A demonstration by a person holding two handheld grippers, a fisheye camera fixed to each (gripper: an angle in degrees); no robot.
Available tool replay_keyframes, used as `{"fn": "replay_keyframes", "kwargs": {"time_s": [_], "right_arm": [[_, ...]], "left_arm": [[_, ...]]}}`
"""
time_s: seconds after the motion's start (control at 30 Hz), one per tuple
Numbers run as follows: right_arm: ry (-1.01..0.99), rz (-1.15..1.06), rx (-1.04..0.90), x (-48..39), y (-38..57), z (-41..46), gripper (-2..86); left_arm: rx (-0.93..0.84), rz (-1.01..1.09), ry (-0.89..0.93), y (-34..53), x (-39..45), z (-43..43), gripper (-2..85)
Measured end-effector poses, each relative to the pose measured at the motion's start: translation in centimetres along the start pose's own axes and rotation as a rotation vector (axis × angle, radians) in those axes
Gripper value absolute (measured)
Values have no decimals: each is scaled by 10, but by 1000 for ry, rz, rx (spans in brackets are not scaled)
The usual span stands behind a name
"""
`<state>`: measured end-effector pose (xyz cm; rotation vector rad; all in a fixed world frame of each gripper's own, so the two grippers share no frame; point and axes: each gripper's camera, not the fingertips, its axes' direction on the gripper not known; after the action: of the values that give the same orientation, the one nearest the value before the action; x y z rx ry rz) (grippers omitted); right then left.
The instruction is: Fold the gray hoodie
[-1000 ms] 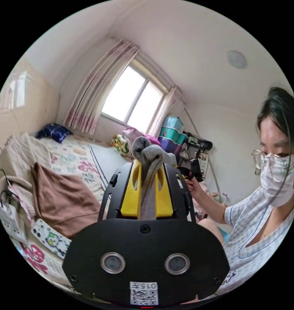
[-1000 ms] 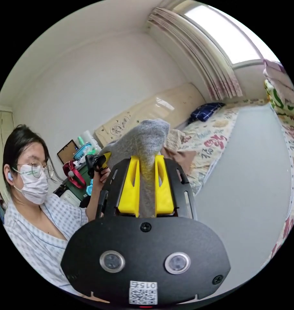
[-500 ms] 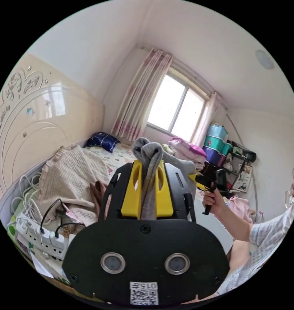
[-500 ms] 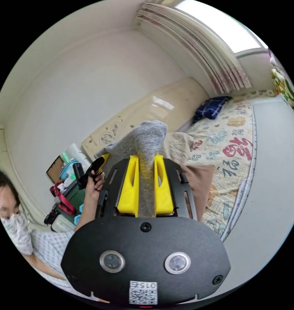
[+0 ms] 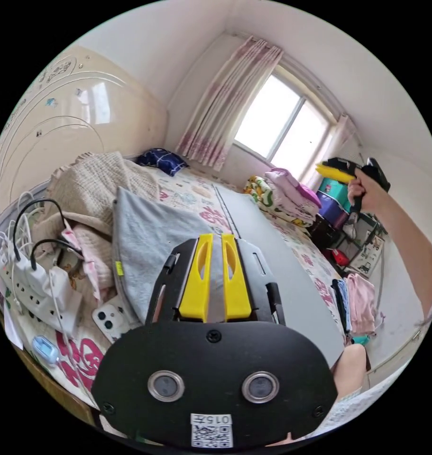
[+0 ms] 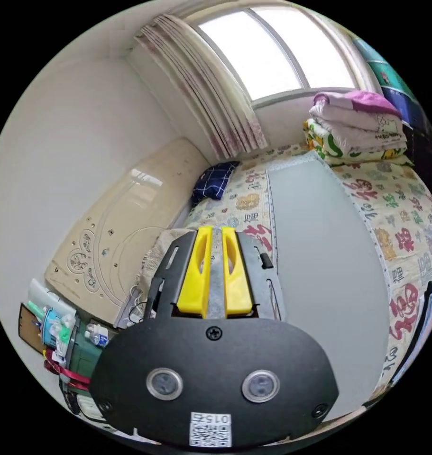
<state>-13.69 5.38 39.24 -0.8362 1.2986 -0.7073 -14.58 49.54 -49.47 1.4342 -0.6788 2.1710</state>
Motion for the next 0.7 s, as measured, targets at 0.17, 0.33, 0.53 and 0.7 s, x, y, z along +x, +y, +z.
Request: {"fn": "replay_keyframes", "kwargs": {"time_s": [0.17, 0.33, 0.53, 0.7], "right_arm": [[68, -176, 144, -94, -36, -137, 44], [239, -261, 255, -98, -45, -252, 59], [451, -339, 404, -1, -27, -384, 62], [741, -338, 209, 123, -16, -404, 78]], "left_arm": [[-9, 114, 126, -7, 101, -5, 3], [-13, 215, 238, -19, 204, 8, -6], [-1, 410, 360, -21, 342, 46, -8], [-53, 484, 452, -13, 440, 109, -8]]}}
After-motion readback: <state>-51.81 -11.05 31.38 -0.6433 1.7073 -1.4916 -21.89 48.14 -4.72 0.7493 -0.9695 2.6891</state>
